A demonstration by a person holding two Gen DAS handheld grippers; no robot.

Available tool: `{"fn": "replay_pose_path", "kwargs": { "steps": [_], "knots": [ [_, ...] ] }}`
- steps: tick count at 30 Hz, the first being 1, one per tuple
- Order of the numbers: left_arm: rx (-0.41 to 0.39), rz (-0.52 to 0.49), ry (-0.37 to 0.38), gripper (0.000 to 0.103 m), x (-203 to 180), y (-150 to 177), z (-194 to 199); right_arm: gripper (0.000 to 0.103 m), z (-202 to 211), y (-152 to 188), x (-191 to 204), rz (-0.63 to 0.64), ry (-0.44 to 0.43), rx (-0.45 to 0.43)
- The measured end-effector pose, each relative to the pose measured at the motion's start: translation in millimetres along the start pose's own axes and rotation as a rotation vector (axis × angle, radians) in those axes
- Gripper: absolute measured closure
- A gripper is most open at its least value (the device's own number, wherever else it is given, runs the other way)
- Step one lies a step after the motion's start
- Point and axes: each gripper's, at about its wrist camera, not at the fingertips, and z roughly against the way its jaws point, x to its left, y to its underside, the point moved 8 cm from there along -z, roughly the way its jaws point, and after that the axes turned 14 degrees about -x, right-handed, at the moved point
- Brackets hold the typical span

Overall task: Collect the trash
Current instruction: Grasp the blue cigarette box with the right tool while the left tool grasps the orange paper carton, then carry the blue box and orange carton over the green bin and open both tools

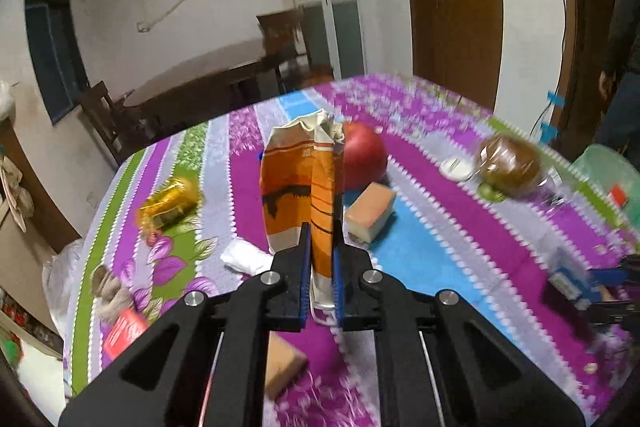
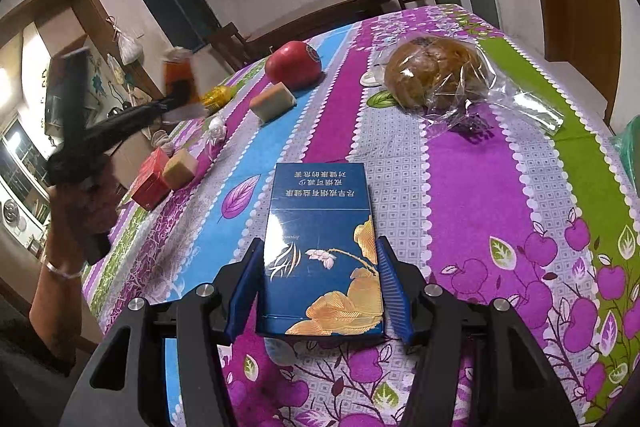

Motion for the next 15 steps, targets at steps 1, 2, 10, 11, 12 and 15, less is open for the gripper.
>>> {"fn": "replay_pose_path", "kwargs": {
  "steps": [1,2,10,11,12,15],
  "knots": [
    [-0.014,0.025,0.009,0.095,2.0,-4.9,10.1,0.046,0.1,0.1,0.1,0.001,0.001,0.0],
    [-0.025,0.04,0.014,0.095,3.8,-8.4,17.4,0.046,0.2,0.1,0.2,0.001,0.005,-0.001],
    [-0.13,0.124,0.048,0.095,16.9,-31.5,84.0,0.046,0.6,-0.7,-1.0,-0.006,0.023,-0.006],
    [-0.122,0.132,0.049,0.095,13.9,-28.8,91.5,0.046,0.7,-0.9,-1.1,-0.007,0.026,-0.007],
    [-0.118,0.132,0.051,0.095,11.3,-26.3,94.5,0.046,1.1,-1.0,-1.6,-0.008,0.033,-0.009],
    [-0.079,0.09,0.042,0.095,-12.7,-7.5,106.1,0.046,2.7,-0.4,-2.4,-0.001,0.07,-0.013]
  ]
}}
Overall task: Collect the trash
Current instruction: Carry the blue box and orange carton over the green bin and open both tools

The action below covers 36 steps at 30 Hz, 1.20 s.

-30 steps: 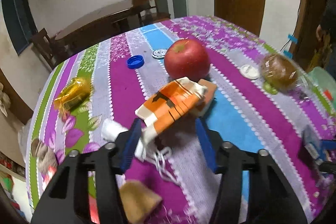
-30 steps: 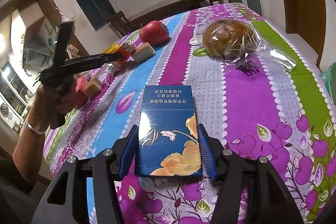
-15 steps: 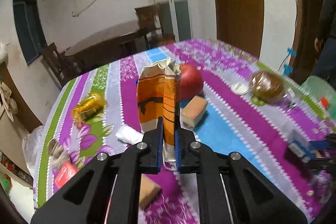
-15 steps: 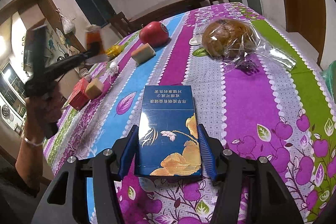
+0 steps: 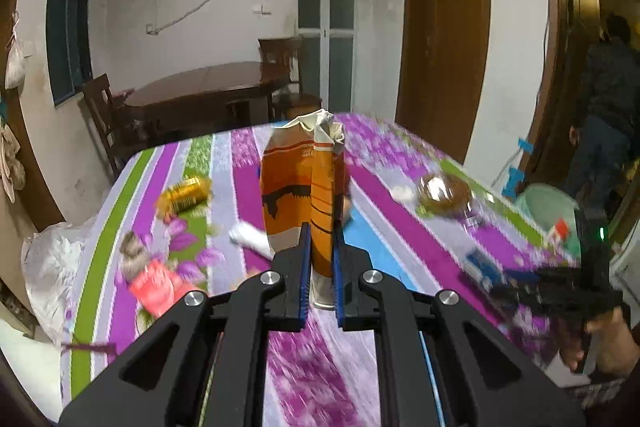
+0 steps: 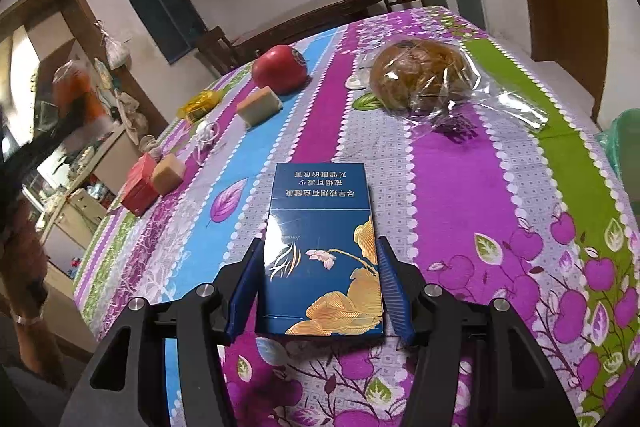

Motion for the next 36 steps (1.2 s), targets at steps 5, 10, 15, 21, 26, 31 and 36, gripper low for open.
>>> {"fn": "replay_pose_path", "kwargs": {
  "steps": [5,10,15,21,26,31,36],
  "knots": [
    [0.059,-0.159,-0.109,0.095,-30.9,38.6,-2.8,0.046,6.7,8.6,8.7,0.059,0.062,-0.007],
    [0.091,-0.212,-0.168,0.095,-50.4,61.4,-15.3,0.046,19.3,16.1,30.6,0.153,0.112,-0.041],
    [0.09,-0.212,-0.179,0.095,-59.9,67.3,-19.5,0.046,36.3,16.1,46.2,0.236,0.14,-0.081],
    [0.092,-0.218,-0.177,0.095,-68.3,67.0,-17.8,0.046,53.4,4.9,45.0,0.252,0.15,-0.116],
    [0.078,-0.231,-0.152,0.095,-82.5,56.1,-24.2,0.046,71.6,-13.0,31.3,0.25,0.174,-0.15],
    [0.067,-0.244,-0.102,0.095,-105.2,41.4,-36.4,0.046,91.2,-36.4,6.7,0.248,0.232,-0.19],
    [0.05,-0.268,-0.04,0.095,-138.4,27.2,-49.4,0.046,113.8,-59.0,-28.0,0.238,0.299,-0.218]
  ]
}}
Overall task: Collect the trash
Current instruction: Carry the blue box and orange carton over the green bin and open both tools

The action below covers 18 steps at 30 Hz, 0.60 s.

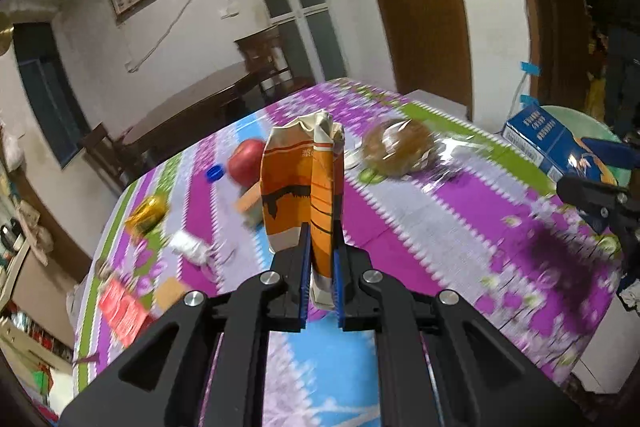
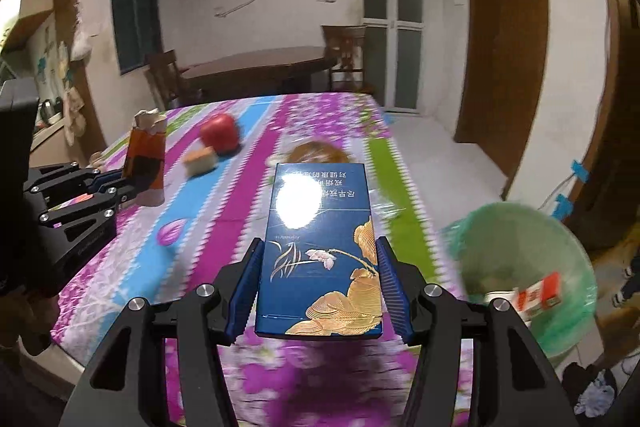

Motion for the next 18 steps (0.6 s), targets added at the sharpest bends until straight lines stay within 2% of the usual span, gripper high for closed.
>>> {"fn": "replay_pose_path", "kwargs": {
  "steps": [10,18],
  "knots": [
    [-0.051,-0.07,0.124,0.095,-71.3,-50.7,-23.9,0.046,15.9,-18.8,-91.2,-0.022,0.137,0.007],
    [-0.073,-0.139,0.226,0.095,-140.8,-80.8,-42.3,0.046,34.3,-19.3,-170.8,-0.038,0.256,0.037]
  ]
}}
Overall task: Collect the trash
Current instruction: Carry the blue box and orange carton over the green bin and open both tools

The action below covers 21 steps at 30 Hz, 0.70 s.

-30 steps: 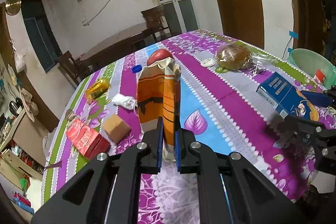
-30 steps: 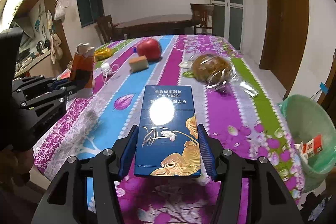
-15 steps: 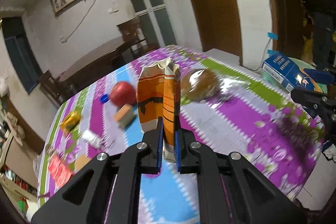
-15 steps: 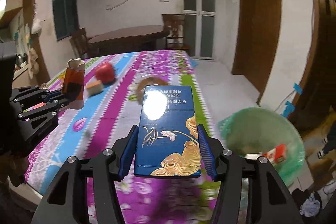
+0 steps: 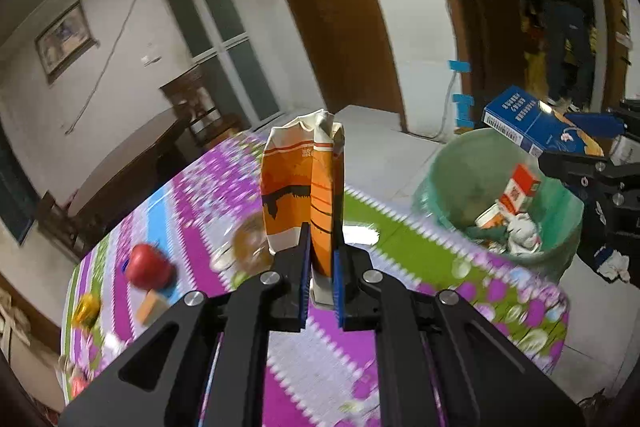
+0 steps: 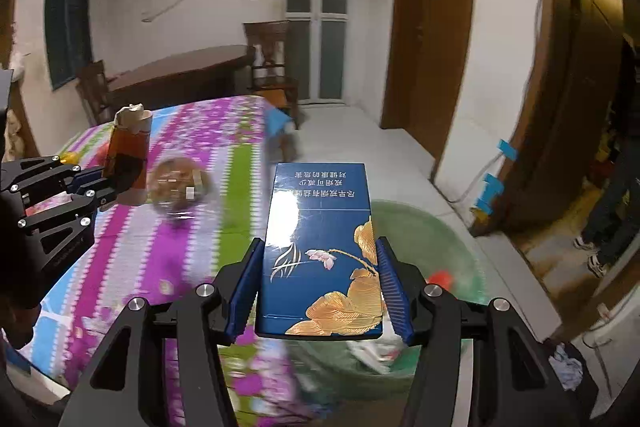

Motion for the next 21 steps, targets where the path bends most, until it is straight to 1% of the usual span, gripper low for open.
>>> {"fn": "replay_pose_path", "kwargs": {
  "steps": [6,11,21],
  "knots": [
    [0.011,-0.031,0.067,0.095,-40.9,-14.5,-28.9,0.046,-4.6,2.7,-61.6,-0.016,0.084,0.041],
    [0.016,-0.071,0.101,0.095,-73.0,-25.7,-50.8,0.046,-12.3,4.0,-96.8,-0.019,0.136,0.073],
    [0.042,-0.089,0.166,0.095,-111.9,-38.1,-77.5,0.046,-30.3,16.9,-126.8,-0.059,0.178,0.14]
  ]
}}
